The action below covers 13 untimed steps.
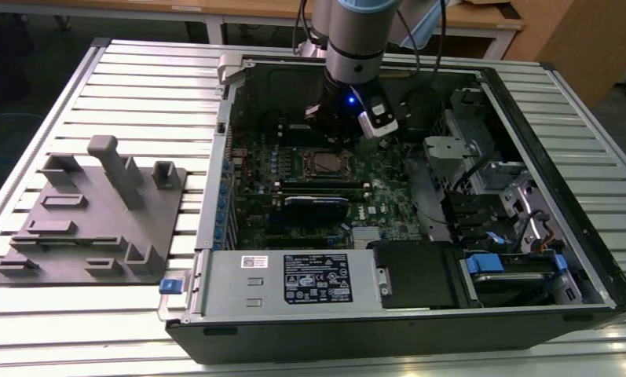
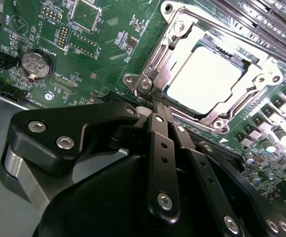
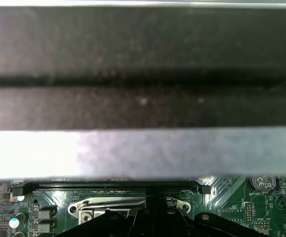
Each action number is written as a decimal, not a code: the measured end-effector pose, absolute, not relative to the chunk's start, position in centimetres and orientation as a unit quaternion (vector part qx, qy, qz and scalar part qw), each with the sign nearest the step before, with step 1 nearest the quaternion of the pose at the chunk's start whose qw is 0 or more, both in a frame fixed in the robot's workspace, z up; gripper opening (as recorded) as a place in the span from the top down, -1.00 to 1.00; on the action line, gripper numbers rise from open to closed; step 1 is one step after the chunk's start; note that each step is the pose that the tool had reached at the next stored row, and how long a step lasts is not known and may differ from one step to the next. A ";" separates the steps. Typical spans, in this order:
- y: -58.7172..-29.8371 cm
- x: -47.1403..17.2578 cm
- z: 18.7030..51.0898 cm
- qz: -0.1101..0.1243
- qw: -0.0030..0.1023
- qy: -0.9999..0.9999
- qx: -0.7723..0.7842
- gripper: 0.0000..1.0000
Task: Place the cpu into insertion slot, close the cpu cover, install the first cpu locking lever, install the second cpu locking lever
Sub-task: 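Install the first cpu locking lever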
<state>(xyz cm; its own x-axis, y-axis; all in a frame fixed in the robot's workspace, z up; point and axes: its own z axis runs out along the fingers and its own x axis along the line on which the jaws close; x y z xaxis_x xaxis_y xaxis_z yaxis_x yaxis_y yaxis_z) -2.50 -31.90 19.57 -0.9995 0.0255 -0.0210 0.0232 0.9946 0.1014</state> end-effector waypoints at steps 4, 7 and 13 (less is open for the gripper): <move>-31.8 -2.5 19.5 0.051 0.011 0.999 0.012 0.79; -31.8 -2.5 19.5 0.051 0.011 0.999 0.012 0.79; -31.8 -2.5 19.5 0.055 0.011 0.998 0.012 0.79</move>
<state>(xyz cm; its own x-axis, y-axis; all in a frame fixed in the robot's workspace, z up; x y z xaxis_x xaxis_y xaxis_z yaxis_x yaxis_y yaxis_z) -2.49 -31.77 19.52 -0.9994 0.0257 -0.0210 0.0233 0.9936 0.1107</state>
